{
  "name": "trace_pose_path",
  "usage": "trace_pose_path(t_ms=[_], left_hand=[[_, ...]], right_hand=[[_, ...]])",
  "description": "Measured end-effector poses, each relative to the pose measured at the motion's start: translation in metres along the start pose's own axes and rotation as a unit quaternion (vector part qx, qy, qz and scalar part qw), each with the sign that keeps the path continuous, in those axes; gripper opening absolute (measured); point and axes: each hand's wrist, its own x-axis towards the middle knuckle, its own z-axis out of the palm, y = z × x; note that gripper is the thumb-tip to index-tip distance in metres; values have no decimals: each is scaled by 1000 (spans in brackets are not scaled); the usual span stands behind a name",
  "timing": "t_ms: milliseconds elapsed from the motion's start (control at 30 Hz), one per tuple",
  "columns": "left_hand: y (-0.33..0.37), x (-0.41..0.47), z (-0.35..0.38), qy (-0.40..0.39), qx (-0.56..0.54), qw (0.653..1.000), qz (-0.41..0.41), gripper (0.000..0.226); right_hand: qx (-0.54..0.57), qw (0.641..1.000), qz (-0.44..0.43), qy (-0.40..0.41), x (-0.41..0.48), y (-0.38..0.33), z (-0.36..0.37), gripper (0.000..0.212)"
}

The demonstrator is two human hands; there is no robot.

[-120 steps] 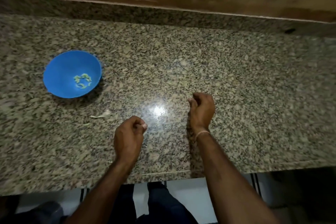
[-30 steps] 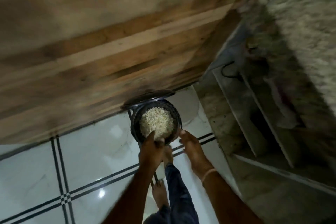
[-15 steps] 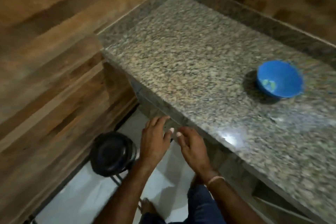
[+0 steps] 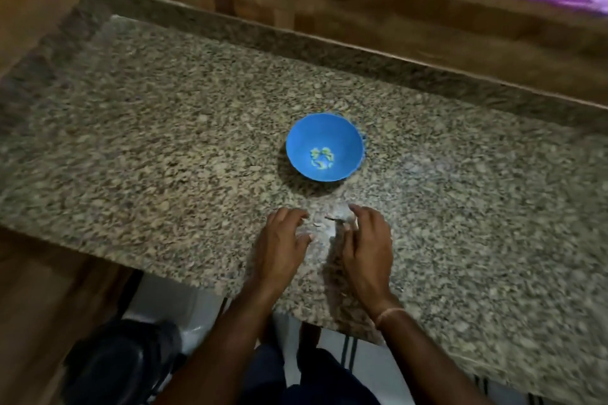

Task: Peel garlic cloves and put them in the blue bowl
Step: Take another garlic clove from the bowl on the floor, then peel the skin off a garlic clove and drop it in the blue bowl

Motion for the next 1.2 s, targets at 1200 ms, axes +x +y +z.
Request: trace_pose_path(t_ms=[1200], left_hand=[[44,45,73,-24,80,987,138,35]], right_hand=[[-36,993,49,-98,20,58,-22,56]])
